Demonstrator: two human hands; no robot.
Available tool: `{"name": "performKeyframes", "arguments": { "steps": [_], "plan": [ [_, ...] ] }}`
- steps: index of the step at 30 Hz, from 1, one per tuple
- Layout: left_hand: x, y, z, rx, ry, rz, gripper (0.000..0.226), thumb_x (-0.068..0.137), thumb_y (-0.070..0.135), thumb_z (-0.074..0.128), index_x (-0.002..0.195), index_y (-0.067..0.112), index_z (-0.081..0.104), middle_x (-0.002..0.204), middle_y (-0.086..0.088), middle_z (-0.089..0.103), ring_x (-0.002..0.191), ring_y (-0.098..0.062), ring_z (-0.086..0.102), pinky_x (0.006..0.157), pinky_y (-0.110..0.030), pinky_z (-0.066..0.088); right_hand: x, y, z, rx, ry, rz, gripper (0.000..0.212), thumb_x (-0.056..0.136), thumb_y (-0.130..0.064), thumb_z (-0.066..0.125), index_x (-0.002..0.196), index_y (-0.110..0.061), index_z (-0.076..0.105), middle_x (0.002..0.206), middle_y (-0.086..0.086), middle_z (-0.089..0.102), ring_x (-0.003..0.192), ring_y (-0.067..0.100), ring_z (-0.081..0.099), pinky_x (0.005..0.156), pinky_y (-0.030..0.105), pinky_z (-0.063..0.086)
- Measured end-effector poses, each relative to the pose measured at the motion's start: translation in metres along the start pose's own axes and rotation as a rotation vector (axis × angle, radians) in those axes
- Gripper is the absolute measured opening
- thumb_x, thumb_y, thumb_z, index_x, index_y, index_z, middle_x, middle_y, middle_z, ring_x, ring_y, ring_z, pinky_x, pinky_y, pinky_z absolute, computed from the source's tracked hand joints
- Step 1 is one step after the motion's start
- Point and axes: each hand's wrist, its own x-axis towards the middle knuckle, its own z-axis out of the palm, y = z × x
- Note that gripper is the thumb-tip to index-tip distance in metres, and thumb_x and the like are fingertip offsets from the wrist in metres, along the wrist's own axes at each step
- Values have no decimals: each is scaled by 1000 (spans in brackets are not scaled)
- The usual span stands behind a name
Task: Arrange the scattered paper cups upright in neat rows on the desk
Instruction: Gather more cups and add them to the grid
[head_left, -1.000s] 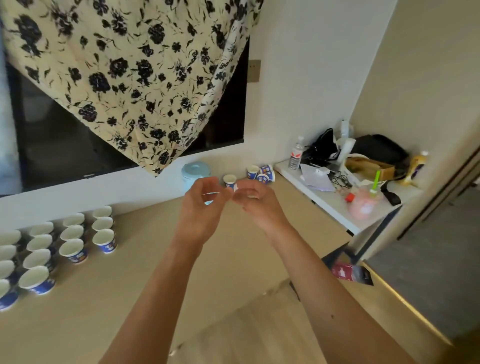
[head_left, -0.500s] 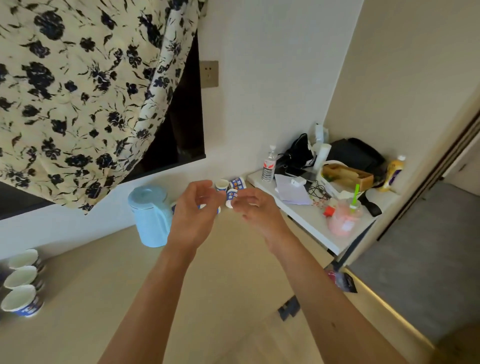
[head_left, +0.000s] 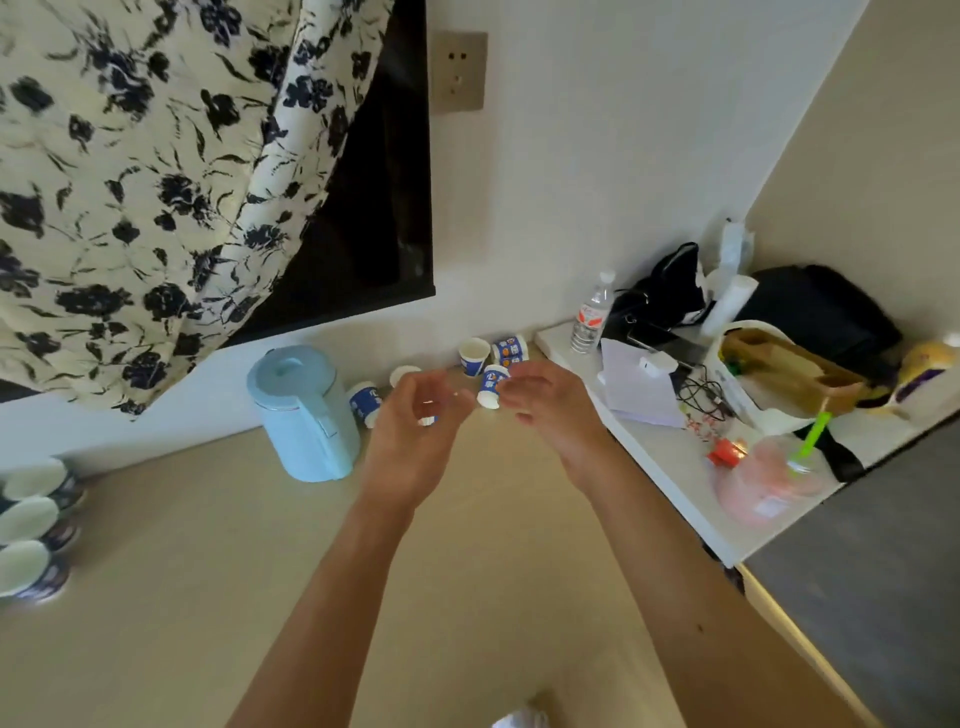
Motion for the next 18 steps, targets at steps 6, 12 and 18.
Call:
{"name": "performKeyframes", "arguments": {
  "steps": [6, 12, 18],
  "plan": [
    [22, -33, 23, 39, 169, -168, 33, 89, 39, 73, 118, 27, 65, 110, 15, 71, 95, 7, 65, 80, -20, 45, 80, 36, 1, -63, -173, 52, 26, 90, -17, 73, 115, -16, 67, 110, 6, 74, 96, 18, 70, 87, 34, 53],
    [41, -62, 52, 81, 307, -299, 35, 89, 32, 74, 121, 22, 65, 109, 9, 71, 94, 3, 65, 76, -14, 46, 151, 83, 14, -168, -331, 102, 32, 90, -14, 75, 120, -7, 65, 109, 11, 73, 86, 16, 67, 84, 34, 52],
    [48, -87, 75, 62, 406, -407, 34, 88, 27, 76, 119, 21, 66, 107, 5, 72, 86, 5, 66, 74, -11, 46, 218, 126, 44, -421, -447, 9, 42, 81, -20, 80, 119, -12, 66, 107, 2, 69, 98, 18, 67, 86, 35, 55]
  ]
}}
